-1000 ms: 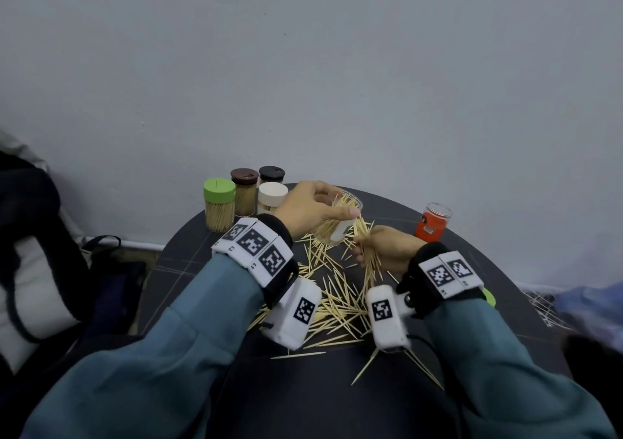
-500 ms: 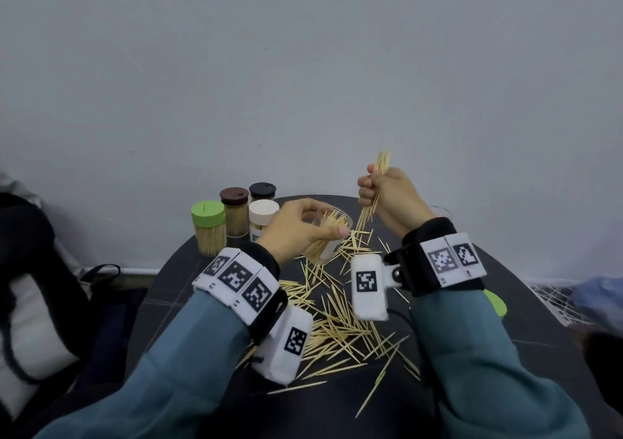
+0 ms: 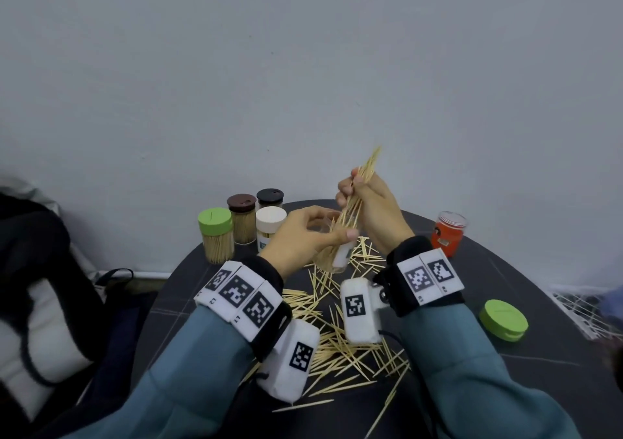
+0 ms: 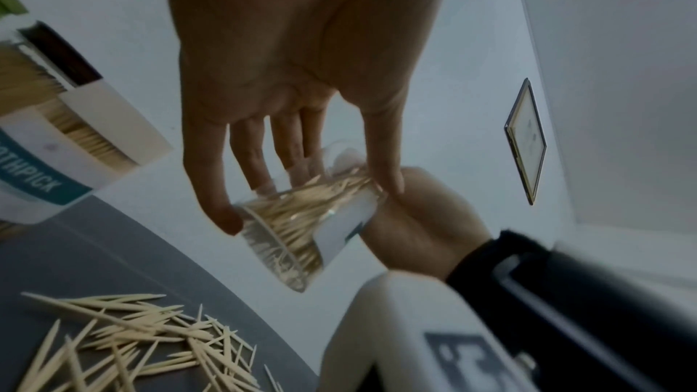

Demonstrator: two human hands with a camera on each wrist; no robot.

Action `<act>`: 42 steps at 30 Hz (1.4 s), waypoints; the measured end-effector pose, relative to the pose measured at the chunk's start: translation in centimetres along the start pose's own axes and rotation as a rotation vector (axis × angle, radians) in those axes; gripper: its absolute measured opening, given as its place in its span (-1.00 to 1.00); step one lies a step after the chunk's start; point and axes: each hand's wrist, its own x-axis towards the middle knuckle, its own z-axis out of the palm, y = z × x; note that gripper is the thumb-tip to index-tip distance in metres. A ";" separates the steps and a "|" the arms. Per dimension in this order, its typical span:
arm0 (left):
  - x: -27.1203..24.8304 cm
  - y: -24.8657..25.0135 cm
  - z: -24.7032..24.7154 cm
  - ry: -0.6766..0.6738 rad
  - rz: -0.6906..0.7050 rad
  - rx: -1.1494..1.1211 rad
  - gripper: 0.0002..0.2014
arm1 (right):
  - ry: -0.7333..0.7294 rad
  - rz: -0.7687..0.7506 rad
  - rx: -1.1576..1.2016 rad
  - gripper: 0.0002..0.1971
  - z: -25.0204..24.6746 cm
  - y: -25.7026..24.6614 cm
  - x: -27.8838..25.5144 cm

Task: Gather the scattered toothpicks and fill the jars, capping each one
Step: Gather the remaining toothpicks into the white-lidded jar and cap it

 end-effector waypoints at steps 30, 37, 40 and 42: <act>0.0 -0.2 0.1 -0.052 0.041 0.037 -0.51 | -0.442 0.200 -0.308 -0.70 -4.0 -0.5 -0.6; 0.3 -0.8 0.0 -0.026 0.017 0.000 -0.63 | -0.457 0.234 -0.421 -0.73 -4.0 -0.2 -0.7; 0.4 -0.8 0.0 -0.024 0.025 -0.017 -0.53 | -0.391 0.194 -0.423 -0.66 -4.5 -0.4 -0.5; 0.6 -1.0 -0.1 -0.010 0.037 -0.022 -0.50 | -0.368 0.167 -0.468 -0.72 -4.8 -0.3 -0.4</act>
